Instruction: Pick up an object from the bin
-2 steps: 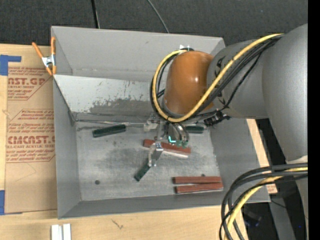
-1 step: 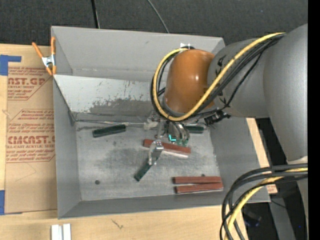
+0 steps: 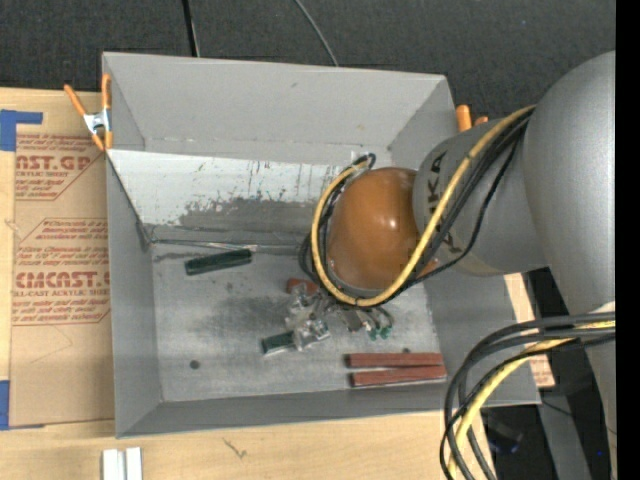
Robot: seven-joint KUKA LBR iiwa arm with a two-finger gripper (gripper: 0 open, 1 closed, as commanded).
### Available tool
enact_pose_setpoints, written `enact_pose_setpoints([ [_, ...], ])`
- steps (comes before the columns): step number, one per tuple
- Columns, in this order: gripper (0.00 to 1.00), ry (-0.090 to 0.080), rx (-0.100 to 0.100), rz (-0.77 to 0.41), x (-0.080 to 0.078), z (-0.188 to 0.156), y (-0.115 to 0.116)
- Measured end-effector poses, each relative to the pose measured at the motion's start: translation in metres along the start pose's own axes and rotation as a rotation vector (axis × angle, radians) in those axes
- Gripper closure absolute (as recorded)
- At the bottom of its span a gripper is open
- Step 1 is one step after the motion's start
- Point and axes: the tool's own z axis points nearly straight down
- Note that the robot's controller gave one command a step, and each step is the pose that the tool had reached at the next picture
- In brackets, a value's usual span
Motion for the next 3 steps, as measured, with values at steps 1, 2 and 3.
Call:
enact_pose_setpoints([
  [1, 1.0, 0.0, 0.0, 0.001, 0.0, 0.0, 0.0],
  [2, 1.0, 0.026, -0.005, -0.037, -0.044, -0.189, -0.011],
  [3, 1.0, 0.033, -0.008, -0.037, -0.042, -0.185, -0.011],
])
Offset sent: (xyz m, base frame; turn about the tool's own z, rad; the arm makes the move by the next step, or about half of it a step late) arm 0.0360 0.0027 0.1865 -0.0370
